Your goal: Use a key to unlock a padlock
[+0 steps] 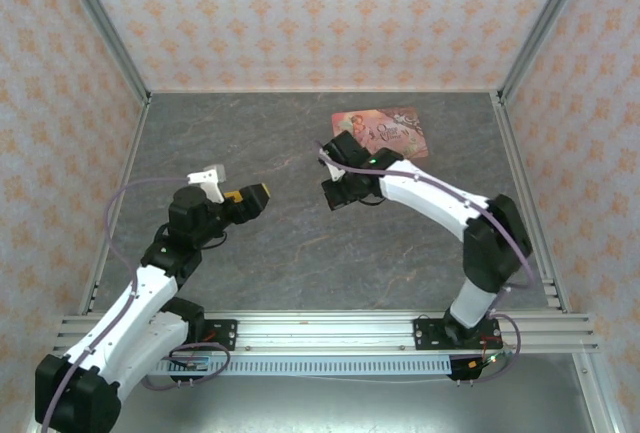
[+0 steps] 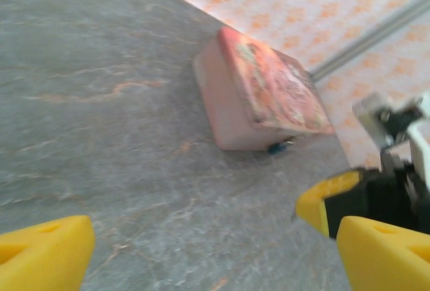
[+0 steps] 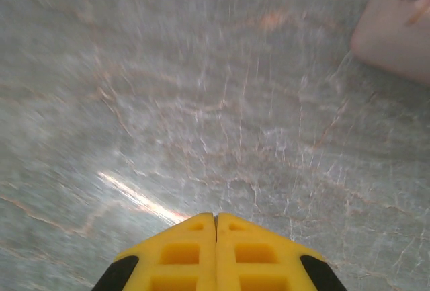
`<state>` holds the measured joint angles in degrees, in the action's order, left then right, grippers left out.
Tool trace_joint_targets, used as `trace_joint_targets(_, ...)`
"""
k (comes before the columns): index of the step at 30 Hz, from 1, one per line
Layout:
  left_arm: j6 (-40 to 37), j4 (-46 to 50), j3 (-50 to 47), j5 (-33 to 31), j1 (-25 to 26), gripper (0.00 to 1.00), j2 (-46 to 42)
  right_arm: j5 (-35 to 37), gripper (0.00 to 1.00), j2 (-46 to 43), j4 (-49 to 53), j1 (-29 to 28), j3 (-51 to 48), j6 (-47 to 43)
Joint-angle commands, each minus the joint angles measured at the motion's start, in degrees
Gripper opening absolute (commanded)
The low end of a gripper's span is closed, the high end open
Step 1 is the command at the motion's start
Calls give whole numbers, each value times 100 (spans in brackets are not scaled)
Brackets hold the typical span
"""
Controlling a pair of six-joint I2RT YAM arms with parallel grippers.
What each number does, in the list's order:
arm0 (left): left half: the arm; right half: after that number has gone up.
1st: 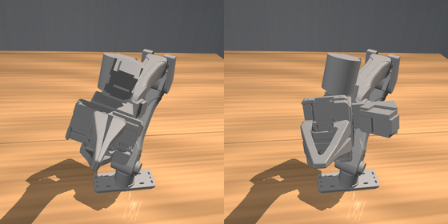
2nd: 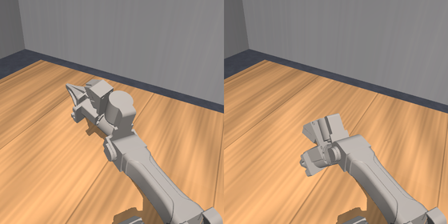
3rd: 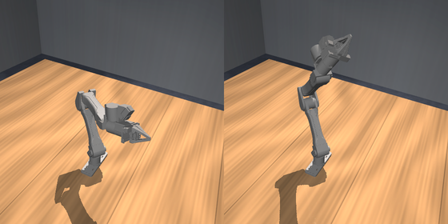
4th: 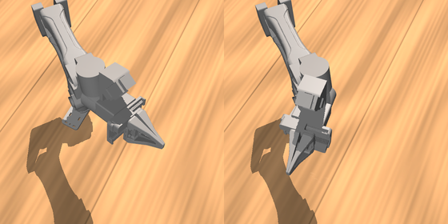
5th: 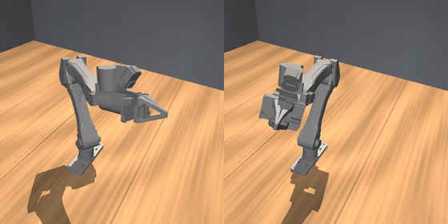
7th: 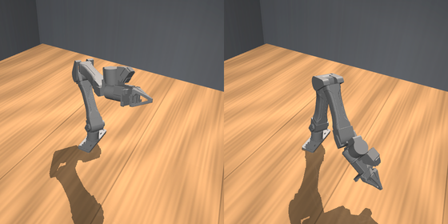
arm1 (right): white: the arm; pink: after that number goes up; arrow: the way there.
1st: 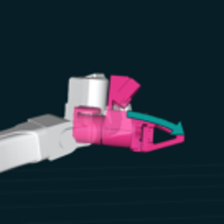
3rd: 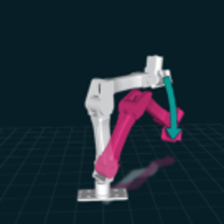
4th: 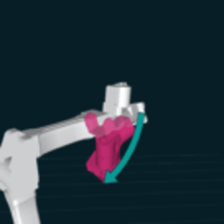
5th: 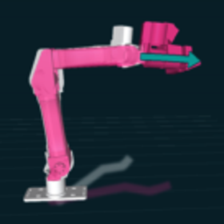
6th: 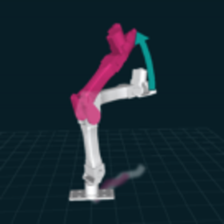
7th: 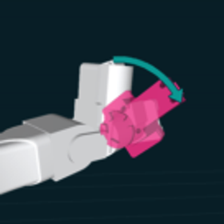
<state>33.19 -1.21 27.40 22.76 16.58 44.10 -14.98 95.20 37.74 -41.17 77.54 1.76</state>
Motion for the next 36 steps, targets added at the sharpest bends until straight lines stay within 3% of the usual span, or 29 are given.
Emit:
trace_joint_targets(1, -750, -454, 345, 192, 411, 91, 93, -160, 0, -660, -876, 81, -179, 595)
trace_joint_targets(7, -1692, -549, 840, -239, 1397, 84, 633, -955, 0, -1479, -1695, 126, -301, 1339)
trace_joint_targets(11, -2194, -727, 1189, -480, 1753, 81, 1150, -1527, 0, -1676, -1767, 126, -163, 1697)
trace_joint_targets(21, -2990, -1500, 1574, -510, 1981, 69, 1975, -1780, 0, -2055, -1690, 127, -199, 2199)
trace_joint_targets(31, -3212, -1958, 1533, -576, 2063, 48, 2164, -1825, 0, -2111, -1638, 126, -290, 2360)
trace_joint_targets(36, -3280, -2056, 1559, -530, 2062, 44, 2181, -1833, 0, -2097, -1568, 127, -328, 2392)
